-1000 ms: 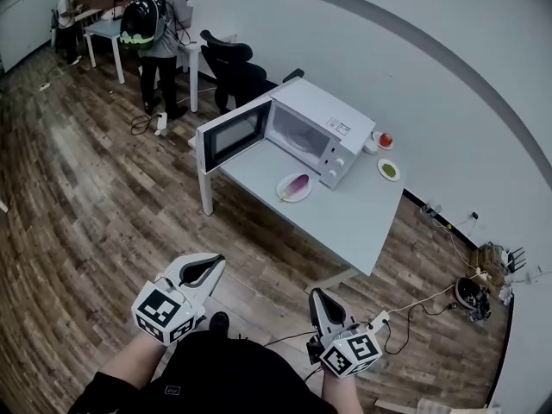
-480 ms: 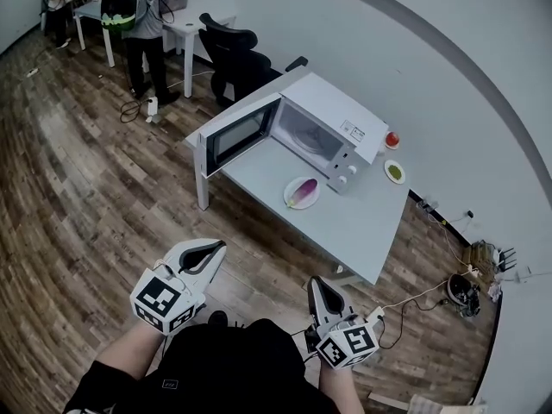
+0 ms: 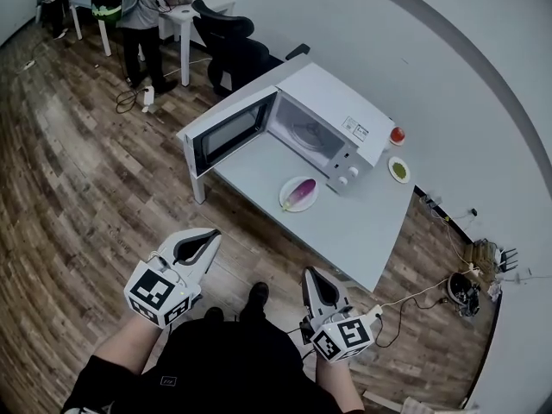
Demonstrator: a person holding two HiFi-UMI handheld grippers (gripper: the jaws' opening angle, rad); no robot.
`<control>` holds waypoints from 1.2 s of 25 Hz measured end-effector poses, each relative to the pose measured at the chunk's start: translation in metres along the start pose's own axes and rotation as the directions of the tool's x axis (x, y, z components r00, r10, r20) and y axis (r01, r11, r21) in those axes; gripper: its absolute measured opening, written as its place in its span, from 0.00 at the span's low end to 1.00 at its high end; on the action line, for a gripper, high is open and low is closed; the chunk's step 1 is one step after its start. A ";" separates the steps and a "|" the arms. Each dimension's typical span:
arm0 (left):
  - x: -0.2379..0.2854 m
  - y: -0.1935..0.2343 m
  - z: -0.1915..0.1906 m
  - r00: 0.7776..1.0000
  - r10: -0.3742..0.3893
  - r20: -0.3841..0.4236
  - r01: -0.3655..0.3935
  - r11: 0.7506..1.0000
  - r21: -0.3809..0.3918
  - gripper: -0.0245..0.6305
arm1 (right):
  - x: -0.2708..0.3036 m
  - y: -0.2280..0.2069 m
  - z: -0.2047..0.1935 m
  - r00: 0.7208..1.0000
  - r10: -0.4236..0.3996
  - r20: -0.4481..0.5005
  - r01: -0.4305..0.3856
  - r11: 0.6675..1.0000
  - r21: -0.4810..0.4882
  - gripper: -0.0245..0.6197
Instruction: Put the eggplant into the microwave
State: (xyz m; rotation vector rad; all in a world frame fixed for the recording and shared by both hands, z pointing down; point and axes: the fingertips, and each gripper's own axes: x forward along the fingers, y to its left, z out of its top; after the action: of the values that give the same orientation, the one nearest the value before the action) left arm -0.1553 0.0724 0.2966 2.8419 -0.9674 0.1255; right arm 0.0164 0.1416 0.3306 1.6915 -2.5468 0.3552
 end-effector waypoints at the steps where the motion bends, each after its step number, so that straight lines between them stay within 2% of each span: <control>1: 0.009 0.002 0.004 1.000 0.011 0.010 -0.011 1.000 0.003 0.05 | 0.003 -0.008 0.002 1.000 0.007 -0.001 -0.007 1.000 -0.013 0.06; 5: 0.044 0.005 0.017 0.999 0.036 0.033 -0.036 0.999 0.003 0.05 | 0.016 -0.043 0.009 1.000 0.022 -0.006 -0.022 0.999 -0.029 0.06; 10: 0.084 0.006 0.019 0.998 0.063 0.003 -0.063 0.997 0.040 0.05 | 0.032 -0.089 0.017 0.999 0.045 -0.010 -0.046 0.997 -0.063 0.06; 16: 0.121 0.012 0.021 0.992 0.126 0.009 -0.124 0.989 -0.075 0.05 | 0.042 -0.130 0.021 0.997 0.079 -0.021 -0.081 0.993 -0.083 0.06; 20: 0.143 0.006 0.024 0.990 0.143 0.002 -0.142 0.984 -0.106 0.05 | 0.047 -0.150 0.020 0.994 0.103 -0.037 -0.106 0.990 -0.095 0.06; 25: 0.168 0.001 0.020 0.989 0.146 -0.019 -0.147 0.984 -0.100 0.05 | 0.053 -0.178 0.011 0.994 0.093 -0.065 -0.100 0.988 -0.118 0.06; 30: 0.182 0.010 0.008 0.990 0.132 -0.055 -0.137 0.984 -0.115 0.05 | 0.067 -0.193 0.006 0.995 0.028 -0.096 -0.042 0.987 -0.156 0.06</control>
State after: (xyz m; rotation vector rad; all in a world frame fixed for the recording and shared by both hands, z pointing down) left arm -0.0176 -0.0460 0.3122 2.6538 -1.1177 0.1441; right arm 0.1668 0.0085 0.3668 1.5398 -2.4683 0.2214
